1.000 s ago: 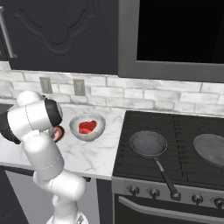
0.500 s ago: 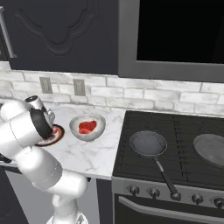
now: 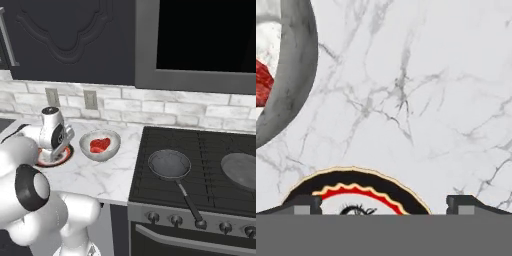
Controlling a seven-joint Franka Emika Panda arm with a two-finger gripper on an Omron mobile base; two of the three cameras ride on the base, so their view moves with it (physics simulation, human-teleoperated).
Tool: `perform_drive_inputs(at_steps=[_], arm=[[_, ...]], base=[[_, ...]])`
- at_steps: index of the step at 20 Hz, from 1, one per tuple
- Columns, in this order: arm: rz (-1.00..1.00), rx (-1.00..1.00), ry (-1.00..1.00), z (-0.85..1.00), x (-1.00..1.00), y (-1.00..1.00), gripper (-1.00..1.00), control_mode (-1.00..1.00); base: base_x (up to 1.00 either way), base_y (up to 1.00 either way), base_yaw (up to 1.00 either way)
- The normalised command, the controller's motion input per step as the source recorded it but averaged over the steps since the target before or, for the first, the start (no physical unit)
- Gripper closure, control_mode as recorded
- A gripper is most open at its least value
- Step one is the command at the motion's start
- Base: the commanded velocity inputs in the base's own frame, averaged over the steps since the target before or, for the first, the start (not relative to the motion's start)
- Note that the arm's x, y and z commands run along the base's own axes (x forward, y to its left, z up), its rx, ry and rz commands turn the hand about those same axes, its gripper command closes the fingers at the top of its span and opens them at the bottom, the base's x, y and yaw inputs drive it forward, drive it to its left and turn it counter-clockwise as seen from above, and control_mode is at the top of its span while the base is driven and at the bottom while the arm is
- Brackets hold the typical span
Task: Place one of the steaks on the plate and the other in the bowl. Then place the bowl in the fridge.
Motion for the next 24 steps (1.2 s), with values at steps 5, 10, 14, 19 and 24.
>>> perform_drive_inputs(at_steps=[5, 10, 14, 19, 24], arm=[[-0.29, 0.07, -0.06, 0.53, -0.81, -0.3, -1.0, -1.0], [-0.45, -0.02, 0.06, 0.1, -0.01, -0.55, -1.0, -1.0], [-0.43, 0.0, 0.04, 0.0, 0.01, -0.61, -1.0, -1.0], [-0.38, 0.0, 0.0, 0.0, 0.0, -0.44, -1.0, -1.0], [-0.33, 0.0, 0.0, 0.0, 0.0, -0.17, -1.0, -1.0]], base=[[0.0, 0.0, 0.0], [0.0, 0.0, 0.0], [0.0, 0.0, 0.0], [0.0, 0.0, 0.0], [0.0, 0.0, 0.0]])
